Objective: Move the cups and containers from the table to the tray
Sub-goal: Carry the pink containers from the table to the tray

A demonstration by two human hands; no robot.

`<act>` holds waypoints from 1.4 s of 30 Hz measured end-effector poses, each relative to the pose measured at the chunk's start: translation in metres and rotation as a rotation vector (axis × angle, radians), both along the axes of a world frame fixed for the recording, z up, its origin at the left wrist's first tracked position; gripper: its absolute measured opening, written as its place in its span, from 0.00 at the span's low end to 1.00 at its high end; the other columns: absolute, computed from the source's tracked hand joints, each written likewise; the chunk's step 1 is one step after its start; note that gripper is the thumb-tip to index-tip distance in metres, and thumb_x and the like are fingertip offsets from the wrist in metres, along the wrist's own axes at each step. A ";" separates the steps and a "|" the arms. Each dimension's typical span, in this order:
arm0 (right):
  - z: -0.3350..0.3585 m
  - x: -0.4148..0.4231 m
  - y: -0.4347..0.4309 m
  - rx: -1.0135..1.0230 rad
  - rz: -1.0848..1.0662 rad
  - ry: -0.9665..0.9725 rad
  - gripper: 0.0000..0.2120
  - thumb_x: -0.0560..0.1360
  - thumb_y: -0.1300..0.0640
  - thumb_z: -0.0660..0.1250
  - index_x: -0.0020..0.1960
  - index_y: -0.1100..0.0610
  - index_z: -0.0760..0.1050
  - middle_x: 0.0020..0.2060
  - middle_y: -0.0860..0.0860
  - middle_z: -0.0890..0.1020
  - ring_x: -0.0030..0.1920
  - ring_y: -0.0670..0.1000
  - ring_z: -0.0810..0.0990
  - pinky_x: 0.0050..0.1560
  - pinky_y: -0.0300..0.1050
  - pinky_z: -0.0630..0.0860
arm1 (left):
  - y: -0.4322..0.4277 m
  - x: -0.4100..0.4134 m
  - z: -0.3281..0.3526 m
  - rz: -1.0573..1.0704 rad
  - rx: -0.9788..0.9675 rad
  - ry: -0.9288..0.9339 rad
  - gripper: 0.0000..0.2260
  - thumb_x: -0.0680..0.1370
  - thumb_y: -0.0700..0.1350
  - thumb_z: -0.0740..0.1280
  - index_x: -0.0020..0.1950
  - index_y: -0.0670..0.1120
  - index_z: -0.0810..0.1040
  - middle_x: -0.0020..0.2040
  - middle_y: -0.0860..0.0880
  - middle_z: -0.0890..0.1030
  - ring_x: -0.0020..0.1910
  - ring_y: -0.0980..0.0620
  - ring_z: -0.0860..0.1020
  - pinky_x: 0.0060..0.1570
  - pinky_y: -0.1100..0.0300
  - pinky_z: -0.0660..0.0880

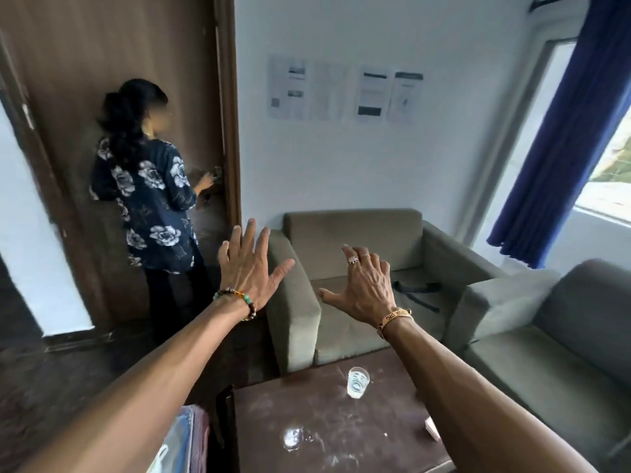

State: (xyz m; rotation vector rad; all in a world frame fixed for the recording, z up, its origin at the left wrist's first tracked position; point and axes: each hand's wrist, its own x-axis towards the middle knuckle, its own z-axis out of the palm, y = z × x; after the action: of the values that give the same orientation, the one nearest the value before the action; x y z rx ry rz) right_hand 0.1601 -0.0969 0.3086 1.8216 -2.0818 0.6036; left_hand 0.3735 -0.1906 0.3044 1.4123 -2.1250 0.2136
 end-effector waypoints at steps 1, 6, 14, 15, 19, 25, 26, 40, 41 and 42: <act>0.000 -0.012 0.005 -0.011 -0.014 0.001 0.50 0.62 0.27 0.66 0.75 0.55 0.63 0.67 0.54 0.71 0.64 0.59 0.71 0.65 0.56 0.67 | 0.003 -0.013 0.000 -0.019 -0.008 -0.007 0.38 0.76 0.70 0.50 0.77 0.47 0.58 0.80 0.43 0.53 0.78 0.39 0.53 0.71 0.37 0.56; -0.007 -0.073 0.028 -0.056 -0.086 0.010 0.51 0.63 0.27 0.67 0.75 0.56 0.62 0.67 0.54 0.70 0.64 0.58 0.70 0.66 0.55 0.66 | 0.012 -0.075 -0.009 -0.095 -0.023 -0.012 0.36 0.76 0.69 0.52 0.77 0.47 0.58 0.80 0.43 0.52 0.78 0.40 0.51 0.72 0.39 0.51; -0.024 -0.185 0.075 -0.052 -0.178 0.009 0.51 0.63 0.27 0.68 0.76 0.56 0.61 0.68 0.54 0.68 0.66 0.59 0.69 0.68 0.55 0.64 | 0.044 -0.195 -0.029 -0.169 0.050 0.038 0.36 0.77 0.67 0.55 0.79 0.48 0.53 0.81 0.45 0.48 0.79 0.41 0.47 0.73 0.39 0.46; -0.024 -0.196 0.082 -0.051 -0.190 0.005 0.51 0.63 0.28 0.69 0.76 0.56 0.61 0.68 0.54 0.68 0.66 0.59 0.69 0.68 0.56 0.64 | 0.048 -0.206 -0.031 -0.176 0.053 0.035 0.36 0.77 0.67 0.55 0.79 0.48 0.53 0.81 0.45 0.47 0.79 0.41 0.47 0.74 0.39 0.46; -0.029 -0.244 0.110 -0.051 -0.230 -0.019 0.52 0.63 0.28 0.69 0.76 0.57 0.61 0.68 0.54 0.68 0.66 0.59 0.69 0.68 0.56 0.64 | 0.062 -0.254 -0.038 -0.221 0.054 0.026 0.36 0.77 0.67 0.56 0.79 0.48 0.53 0.80 0.45 0.48 0.79 0.40 0.47 0.74 0.38 0.47; -0.037 -0.299 0.140 -0.066 -0.330 -0.041 0.51 0.64 0.29 0.68 0.76 0.57 0.61 0.68 0.54 0.68 0.66 0.58 0.68 0.67 0.54 0.63 | 0.077 -0.327 -0.049 -0.335 0.076 0.012 0.35 0.77 0.66 0.58 0.77 0.48 0.56 0.80 0.44 0.50 0.78 0.39 0.49 0.72 0.37 0.49; -0.040 -0.308 0.144 -0.066 -0.350 -0.050 0.51 0.64 0.29 0.69 0.76 0.57 0.61 0.68 0.54 0.68 0.66 0.58 0.68 0.67 0.54 0.63 | 0.079 -0.340 -0.052 -0.355 0.079 0.010 0.35 0.77 0.66 0.58 0.77 0.48 0.56 0.80 0.44 0.51 0.78 0.39 0.50 0.72 0.37 0.50; -0.070 -0.411 0.178 -0.001 -0.593 -0.092 0.50 0.64 0.30 0.71 0.76 0.57 0.62 0.69 0.54 0.68 0.68 0.59 0.68 0.68 0.55 0.63 | 0.073 -0.490 -0.083 -0.590 0.184 -0.011 0.34 0.76 0.64 0.61 0.76 0.48 0.60 0.79 0.46 0.55 0.77 0.42 0.54 0.72 0.40 0.52; -0.070 -0.418 0.181 -0.002 -0.609 -0.095 0.50 0.64 0.30 0.71 0.76 0.57 0.62 0.69 0.54 0.68 0.68 0.59 0.68 0.68 0.55 0.63 | 0.074 -0.500 -0.083 -0.608 0.185 -0.015 0.34 0.76 0.63 0.62 0.76 0.48 0.60 0.79 0.45 0.55 0.77 0.41 0.54 0.71 0.40 0.52; -0.071 -0.423 0.183 -0.004 -0.621 -0.097 0.50 0.64 0.31 0.71 0.76 0.57 0.62 0.69 0.54 0.68 0.68 0.58 0.67 0.68 0.54 0.63 | 0.074 -0.507 -0.083 -0.622 0.182 -0.020 0.34 0.76 0.63 0.62 0.76 0.48 0.60 0.79 0.45 0.55 0.77 0.41 0.54 0.71 0.40 0.52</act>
State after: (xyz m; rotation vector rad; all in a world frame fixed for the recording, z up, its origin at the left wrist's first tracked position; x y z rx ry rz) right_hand -0.2624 0.0862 0.2381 1.0540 -2.5235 0.5231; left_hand -0.1331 -0.1161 0.2217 0.7737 -2.5314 -0.2128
